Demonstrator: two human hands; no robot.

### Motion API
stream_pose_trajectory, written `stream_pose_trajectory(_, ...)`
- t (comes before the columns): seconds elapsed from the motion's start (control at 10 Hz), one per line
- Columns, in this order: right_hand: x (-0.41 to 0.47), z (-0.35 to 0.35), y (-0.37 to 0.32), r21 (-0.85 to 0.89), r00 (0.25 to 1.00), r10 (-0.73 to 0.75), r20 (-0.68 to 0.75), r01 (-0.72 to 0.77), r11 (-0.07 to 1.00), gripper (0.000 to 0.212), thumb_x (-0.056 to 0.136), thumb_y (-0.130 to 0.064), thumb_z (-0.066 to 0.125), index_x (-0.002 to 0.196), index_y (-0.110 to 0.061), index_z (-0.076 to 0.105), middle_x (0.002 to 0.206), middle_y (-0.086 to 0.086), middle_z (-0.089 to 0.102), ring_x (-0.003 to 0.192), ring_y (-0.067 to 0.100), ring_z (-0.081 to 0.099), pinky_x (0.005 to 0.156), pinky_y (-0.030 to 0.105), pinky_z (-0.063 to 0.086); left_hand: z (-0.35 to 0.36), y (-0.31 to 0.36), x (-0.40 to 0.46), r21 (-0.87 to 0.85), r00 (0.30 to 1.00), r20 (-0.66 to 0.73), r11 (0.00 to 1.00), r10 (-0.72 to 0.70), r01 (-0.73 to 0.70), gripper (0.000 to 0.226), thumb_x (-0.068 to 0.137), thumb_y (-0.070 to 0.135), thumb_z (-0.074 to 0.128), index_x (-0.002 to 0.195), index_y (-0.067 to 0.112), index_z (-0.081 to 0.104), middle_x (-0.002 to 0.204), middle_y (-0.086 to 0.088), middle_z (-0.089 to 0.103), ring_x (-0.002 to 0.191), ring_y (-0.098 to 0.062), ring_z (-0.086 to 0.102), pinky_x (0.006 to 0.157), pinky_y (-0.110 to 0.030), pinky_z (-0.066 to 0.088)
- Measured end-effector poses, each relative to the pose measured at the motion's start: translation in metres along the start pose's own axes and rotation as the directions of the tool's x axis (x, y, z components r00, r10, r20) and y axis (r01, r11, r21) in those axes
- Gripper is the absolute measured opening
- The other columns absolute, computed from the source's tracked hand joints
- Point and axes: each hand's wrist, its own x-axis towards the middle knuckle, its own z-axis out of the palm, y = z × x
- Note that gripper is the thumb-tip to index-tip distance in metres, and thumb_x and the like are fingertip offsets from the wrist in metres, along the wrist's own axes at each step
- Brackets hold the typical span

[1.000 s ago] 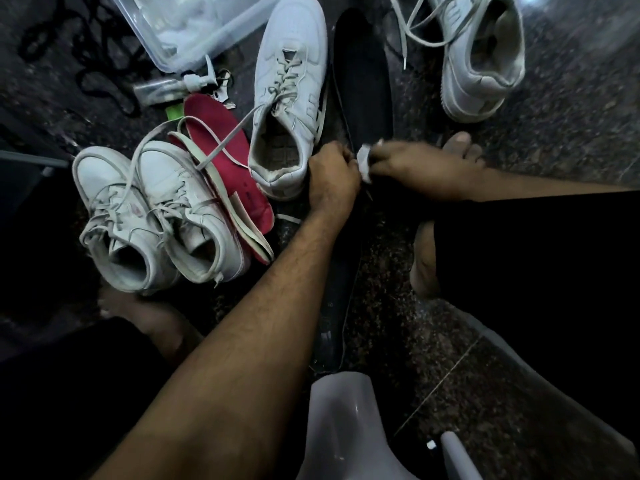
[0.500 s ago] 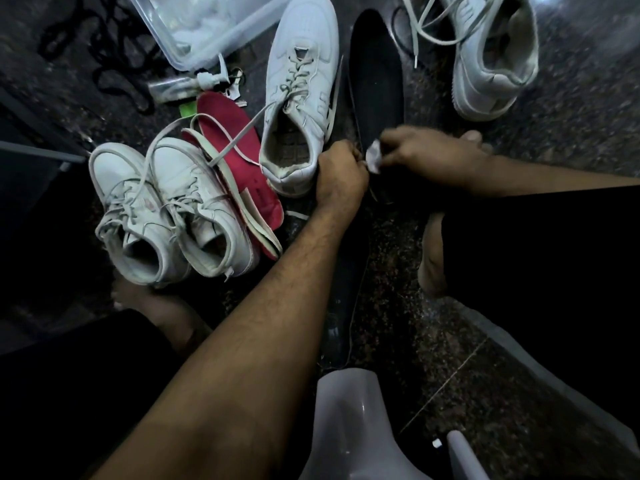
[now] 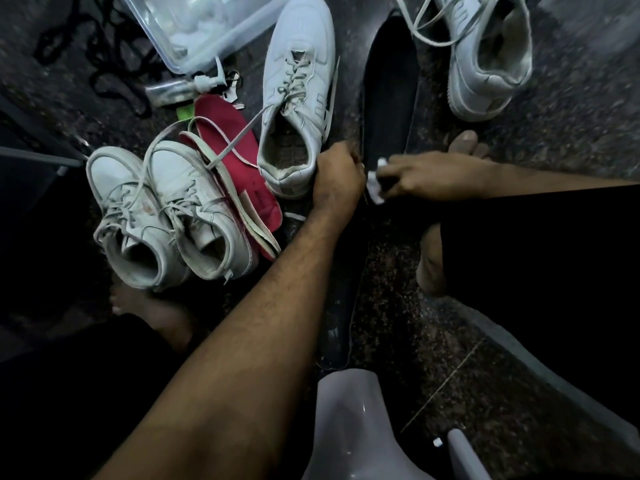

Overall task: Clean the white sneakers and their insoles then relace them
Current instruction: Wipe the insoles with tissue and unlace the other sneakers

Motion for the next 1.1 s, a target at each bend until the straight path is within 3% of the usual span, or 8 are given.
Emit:
stream_pose_trajectory(0.2, 0.021, 0.007, 0.026, 0.104, 0.957, 0.266, -0.120, -0.254, 0.962, 0.013, 0.093, -0.033, 0.054, 0.096, -0.024, 0.063, 0.113, 0.011, 0.057, 0.106, 0.030, 0.055, 0.094, 0.046, 0.042, -0.012, 0.004, 0.005, 0.156, 0.987, 0.162, 0.987, -0.001, -0.024, 0.017, 0.089, 0.014, 0.063, 0.100, 0.002, 0.068, 0.100, -0.017, 0.072, 0.099, -0.035, 0.067, 0.081, -0.036, 0.050)
stream_pose_trajectory(0.5, 0.015, -0.008, -0.018, 0.237, 0.976, 0.210, -0.056, -0.191, 0.953, 0.027, 0.088, -0.005, 0.064, 0.114, -0.007, 0.070, 0.107, 0.018, 0.055, 0.098, 0.034, 0.053, 0.077, 0.039, 0.043, -0.005, -0.007, -0.020, 0.040, 0.983, 0.114, 0.988, 0.144, -0.150, 0.052, 0.095, 0.028, 0.057, 0.143, 0.020, 0.040, 0.109, -0.014, 0.068, 0.099, -0.029, 0.065, 0.079, -0.040, 0.052)
stream_pose_trajectory(0.6, 0.011, -0.009, -0.017, 0.144, 0.999, -0.035, -0.026, 0.039, 0.989, 0.020, 0.089, -0.017, 0.064, 0.105, -0.009, 0.071, 0.100, 0.012, 0.055, 0.089, 0.027, 0.055, 0.069, 0.036, 0.046, -0.003, -0.010, -0.017, 0.084, 0.980, 0.161, 0.988, 0.118, -0.133, 0.063, 0.092, 0.020, 0.056, 0.151, 0.030, 0.037, 0.121, -0.013, 0.065, 0.108, -0.028, 0.062, 0.089, -0.039, 0.051)
stream_pose_trajectory(0.7, 0.022, -0.017, 0.006, 0.102, 0.992, -0.022, -0.123, 0.035, 0.994, 0.040, 0.093, -0.036, 0.047, 0.113, -0.009, 0.069, 0.115, 0.014, 0.058, 0.105, 0.031, 0.057, 0.083, 0.038, 0.050, -0.004, -0.009, -0.012, 0.070, 0.981, 0.148, 0.988, 0.126, -0.138, 0.061, 0.090, 0.013, 0.056, 0.147, 0.031, 0.045, 0.118, -0.013, 0.069, 0.109, -0.031, 0.065, 0.090, -0.042, 0.052)
stream_pose_trajectory(0.8, 0.034, -0.033, 0.042, 0.067, 0.930, 0.289, -0.227, -0.281, 0.957, 0.029, 0.092, -0.027, 0.060, 0.106, -0.005, 0.073, 0.107, 0.019, 0.058, 0.101, 0.038, 0.060, 0.079, 0.044, 0.049, -0.006, -0.007, -0.012, 0.092, 0.984, 0.142, 0.989, 0.106, -0.119, 0.069, 0.084, 0.003, 0.054, 0.146, 0.032, 0.046, 0.116, -0.013, 0.071, 0.108, -0.031, 0.065, 0.091, -0.043, 0.053)
stream_pose_trajectory(0.9, 0.036, -0.027, 0.061, 0.162, 0.820, 0.516, -0.246, -0.490, 0.856, 0.028, 0.094, -0.025, 0.059, 0.103, -0.003, 0.075, 0.100, 0.021, 0.056, 0.093, 0.039, 0.060, 0.074, 0.038, 0.044, -0.004, -0.007, -0.012, 0.110, 0.986, 0.138, 0.988, 0.094, -0.109, 0.077, 0.083, 0.002, 0.056, 0.150, 0.035, 0.039, 0.114, -0.014, 0.070, 0.106, -0.032, 0.065, 0.092, -0.042, 0.053)
stream_pose_trajectory(1.0, 0.031, -0.021, 0.032, 0.196, 0.865, 0.446, -0.228, -0.408, 0.892, 0.021, 0.094, -0.020, 0.052, 0.098, -0.010, 0.070, 0.100, 0.005, 0.059, 0.103, 0.021, 0.057, 0.087, 0.033, 0.043, -0.001, -0.009, -0.014, 0.160, 0.982, 0.144, 0.976, 0.125, -0.148, 0.086, 0.085, 0.001, 0.055, 0.154, 0.042, 0.024, 0.102, -0.015, 0.067, 0.096, -0.033, 0.064, 0.085, -0.043, 0.053)
stream_pose_trajectory(1.1, 0.022, -0.005, -0.014, 0.235, 0.953, 0.169, -0.251, -0.109, 0.966, 0.009, 0.095, -0.010, 0.055, 0.095, -0.010, 0.065, 0.086, -0.013, 0.052, 0.080, -0.010, 0.049, 0.080, 0.000, 0.031, 0.000, -0.013, -0.009, 0.108, 0.976, 0.169, 0.982, 0.136, -0.155, 0.078, 0.089, 0.006, 0.055, 0.155, 0.039, 0.027, 0.111, -0.016, 0.067, 0.103, -0.033, 0.064, 0.091, -0.042, 0.051)
